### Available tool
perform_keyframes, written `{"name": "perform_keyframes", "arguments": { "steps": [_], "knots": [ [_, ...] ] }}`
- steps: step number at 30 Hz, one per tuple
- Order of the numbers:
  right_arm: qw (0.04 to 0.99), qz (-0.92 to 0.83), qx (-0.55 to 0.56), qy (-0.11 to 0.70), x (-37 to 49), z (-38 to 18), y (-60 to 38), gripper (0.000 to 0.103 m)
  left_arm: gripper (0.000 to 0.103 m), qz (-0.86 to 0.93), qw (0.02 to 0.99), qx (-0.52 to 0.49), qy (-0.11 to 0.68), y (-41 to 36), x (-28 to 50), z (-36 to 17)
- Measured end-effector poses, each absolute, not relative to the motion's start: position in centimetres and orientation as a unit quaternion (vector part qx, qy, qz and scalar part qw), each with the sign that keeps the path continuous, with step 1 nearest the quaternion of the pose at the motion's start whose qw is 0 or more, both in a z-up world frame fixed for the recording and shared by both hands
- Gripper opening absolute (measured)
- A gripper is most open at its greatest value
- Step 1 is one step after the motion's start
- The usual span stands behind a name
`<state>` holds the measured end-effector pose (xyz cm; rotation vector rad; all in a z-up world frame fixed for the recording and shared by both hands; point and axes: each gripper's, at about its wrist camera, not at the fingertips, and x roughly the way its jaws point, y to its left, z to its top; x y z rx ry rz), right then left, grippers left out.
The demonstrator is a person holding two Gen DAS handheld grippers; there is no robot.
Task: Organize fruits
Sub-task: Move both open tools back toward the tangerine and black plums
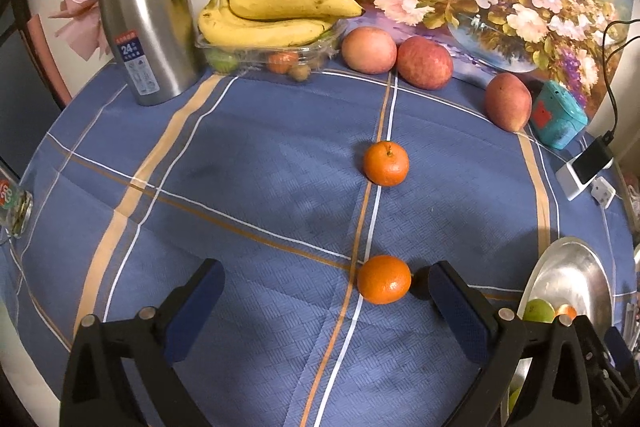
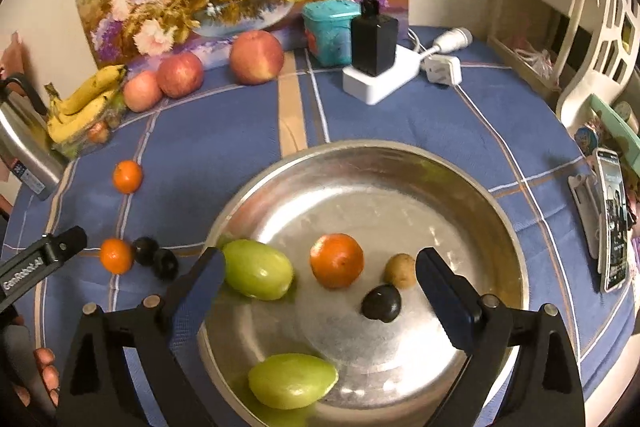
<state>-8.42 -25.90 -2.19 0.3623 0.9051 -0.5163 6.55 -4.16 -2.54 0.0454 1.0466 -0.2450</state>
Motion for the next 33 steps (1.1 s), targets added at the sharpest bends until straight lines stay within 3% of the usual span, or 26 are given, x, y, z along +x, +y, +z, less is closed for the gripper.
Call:
{"name": "perform_keyframes", "arguments": {
  "steps": [11, 19, 33],
  "knots": [
    [0.847, -0.233, 0.150, 0.453, -7.8, -2.9, -24.6, 0.096, 0.103, -0.121, 0.857, 0.016, 0.500, -3.4, 7.0, -2.5],
    [0.857, -0.208, 0.205, 0.425, -6.9, -1.6, -24.0, 0.096, 0.103, -0.114, 0.860, -0.007, 0.498, -1.5, 8.6, -2.4],
    [0.867, -0.178, 0.206, 0.418, -1.4, -0.6, -21.1, 0.096, 0.103, -0.097, 0.860, -0.053, 0.498, 1.8, 11.4, -2.5]
  ]
}}
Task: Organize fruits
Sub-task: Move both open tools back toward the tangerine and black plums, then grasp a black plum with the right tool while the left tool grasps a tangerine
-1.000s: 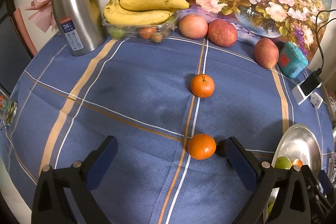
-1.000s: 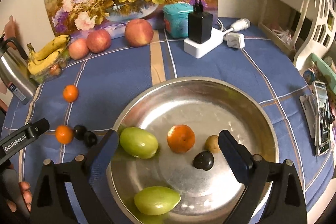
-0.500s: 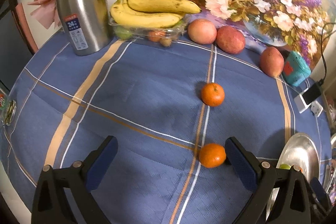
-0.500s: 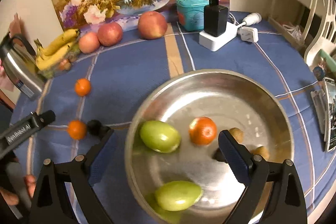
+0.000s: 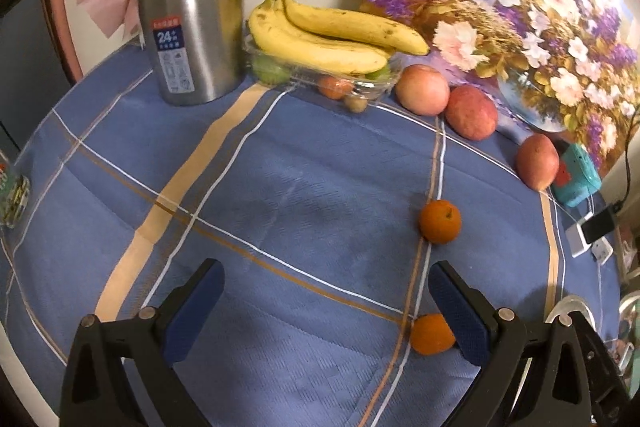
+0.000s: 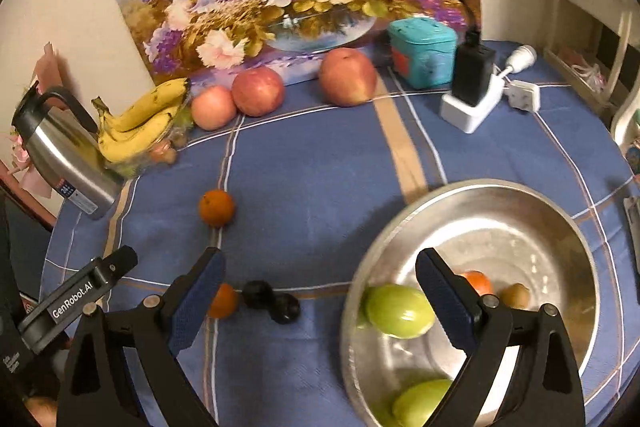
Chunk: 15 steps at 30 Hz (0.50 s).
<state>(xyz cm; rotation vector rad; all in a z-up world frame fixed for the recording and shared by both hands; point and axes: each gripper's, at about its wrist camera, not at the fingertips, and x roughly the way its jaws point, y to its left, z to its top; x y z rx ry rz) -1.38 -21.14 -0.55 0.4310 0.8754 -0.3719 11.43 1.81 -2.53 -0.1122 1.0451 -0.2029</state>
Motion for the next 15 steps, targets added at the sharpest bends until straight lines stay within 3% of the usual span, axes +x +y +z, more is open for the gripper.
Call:
{"name": "perform_keyframes", "arguments": {
  "steps": [5, 7, 11, 15],
  "knots": [
    [0.868, -0.162, 0.191, 0.428, 0.1, -1.2, -20.2, 0.093, 0.103, -0.092, 0.857, -0.068, 0.503, 2.0, 12.2, -3.0],
    [0.868, -0.160, 0.190, 0.431, 0.5, -1.4, -20.1, 0.087, 0.103, -0.097, 0.857, -0.075, 0.500, 1.9, 12.5, -2.9],
    [0.867, -0.151, 0.191, 0.434, 1.2, -1.7, -20.3, 0.086, 0.103, -0.100, 0.854, -0.063, 0.507, 1.2, 13.2, -3.1],
    [0.865, -0.145, 0.184, 0.444, 1.8, -2.2, -20.3, 0.078, 0.103, -0.111, 0.846, -0.056, 0.518, 0.5, 13.5, -3.7]
  ]
}}
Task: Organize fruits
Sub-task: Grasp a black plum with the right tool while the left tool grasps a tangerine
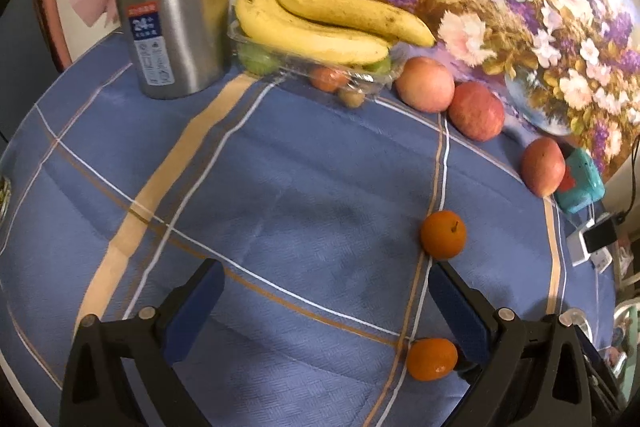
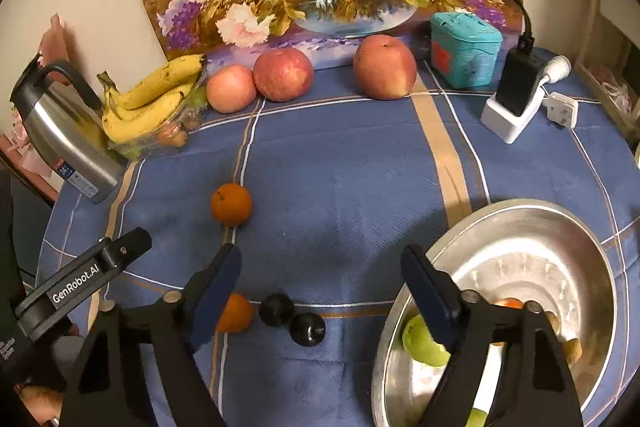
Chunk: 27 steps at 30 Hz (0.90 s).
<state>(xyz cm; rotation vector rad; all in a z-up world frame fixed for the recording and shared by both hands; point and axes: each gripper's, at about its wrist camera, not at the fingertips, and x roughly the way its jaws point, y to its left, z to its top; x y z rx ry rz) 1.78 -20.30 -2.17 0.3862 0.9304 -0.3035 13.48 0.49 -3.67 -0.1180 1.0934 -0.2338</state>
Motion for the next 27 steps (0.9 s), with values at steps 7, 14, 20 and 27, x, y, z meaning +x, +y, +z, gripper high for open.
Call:
{"name": "perform_keyframes", "arguments": {
  "steps": [7, 14, 20, 27],
  "knots": [
    [0.851, -0.126, 0.184, 0.476, 1.8, -3.8, -19.7, 0.072, 0.103, -0.129, 0.818, -0.057, 0.557, -0.5, 13.1, -4.9],
    [0.837, -0.100, 0.182, 0.507, 1.6, -4.8, -18.9, 0.056, 0.102, -0.162, 0.804, -0.042, 0.571, -2.6, 12.1, -5.3],
    [0.826, -0.092, 0.189, 0.522, 1.5, -5.8, -18.6, 0.055, 0.093, -0.189, 0.780, -0.048, 0.594, -4.0, 11.4, -6.1],
    [0.820, -0.082, 0.189, 0.534, 1.5, -6.4, -18.1, 0.040, 0.066, -0.208, 0.757, -0.059, 0.617, -4.9, 10.9, -7.0]
  ]
}}
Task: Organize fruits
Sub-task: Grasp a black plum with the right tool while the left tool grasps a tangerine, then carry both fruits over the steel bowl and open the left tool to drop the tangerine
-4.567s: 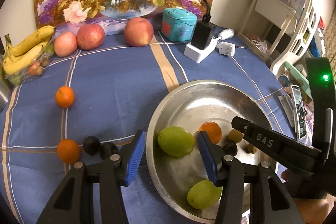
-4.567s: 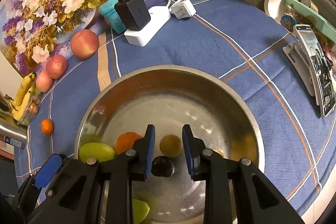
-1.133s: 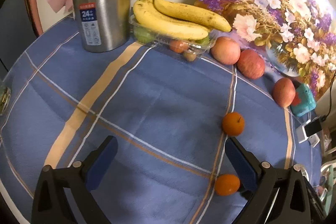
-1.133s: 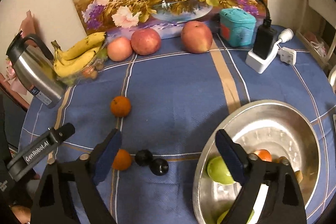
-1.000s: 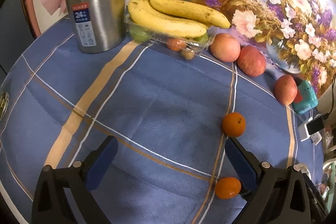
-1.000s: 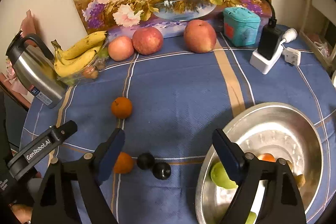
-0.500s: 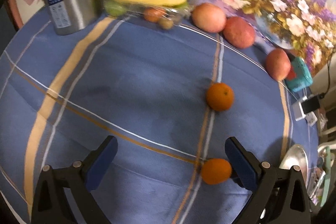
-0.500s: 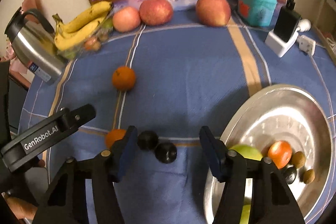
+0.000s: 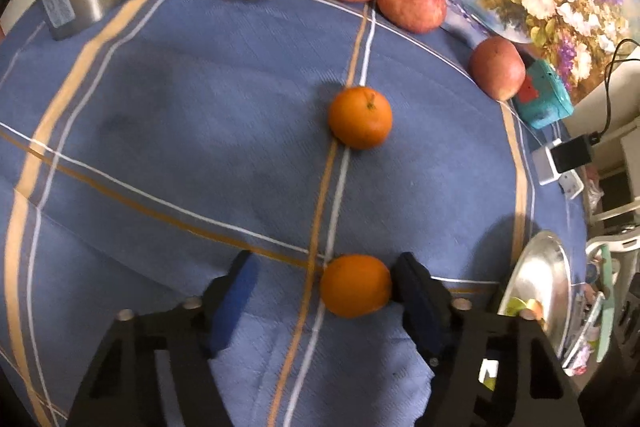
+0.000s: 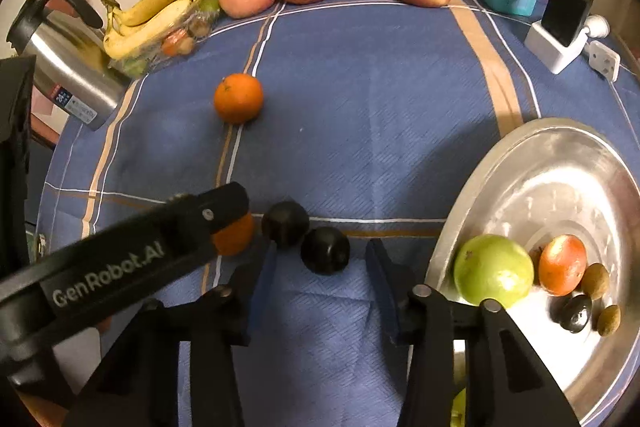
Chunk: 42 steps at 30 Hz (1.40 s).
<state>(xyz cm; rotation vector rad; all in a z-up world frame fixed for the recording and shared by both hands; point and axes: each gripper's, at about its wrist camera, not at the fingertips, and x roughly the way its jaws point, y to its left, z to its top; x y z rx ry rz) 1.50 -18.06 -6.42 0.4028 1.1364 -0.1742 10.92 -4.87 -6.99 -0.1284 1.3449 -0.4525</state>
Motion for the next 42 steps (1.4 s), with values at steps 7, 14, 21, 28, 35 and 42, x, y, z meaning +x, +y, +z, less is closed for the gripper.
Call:
{"name": "perform_keyframes", "arguments": {
  "steps": [7, 14, 21, 28, 35, 42],
  "knots": [
    [0.820, -0.076, 0.195, 0.532, 1.5, -6.5, -18.3, 0.030, 0.039, -0.234, 0.738, -0.095, 0.626, -5.1, 10.7, -7.0],
    [0.821, -0.074, 0.204, 0.528, 1.0, -6.4, -18.7, 0.023, 0.039, -0.232, 0.740, -0.096, 0.624, -5.3, 10.6, -7.0],
    [0.821, -0.070, 0.213, 0.526, 0.8, -6.5, -19.0, 0.022, 0.039, -0.228, 0.738, -0.104, 0.626, -5.1, 10.6, -7.0],
    [0.823, -0.067, 0.220, 0.520, 0.6, -6.0, -19.3, 0.022, 0.039, -0.223, 0.741, -0.110, 0.624, -4.8, 10.7, -6.7],
    [0.829, -0.063, 0.229, 0.507, 0.1, -5.5, -19.6, 0.022, 0.039, -0.220, 0.750, -0.116, 0.613, -4.5, 10.7, -5.8],
    [0.838, -0.068, 0.231, 0.490, -0.3, -4.6, -20.2, 0.022, 0.039, -0.224, 0.763, -0.117, 0.594, -4.5, 10.6, -4.2]
  ]
}}
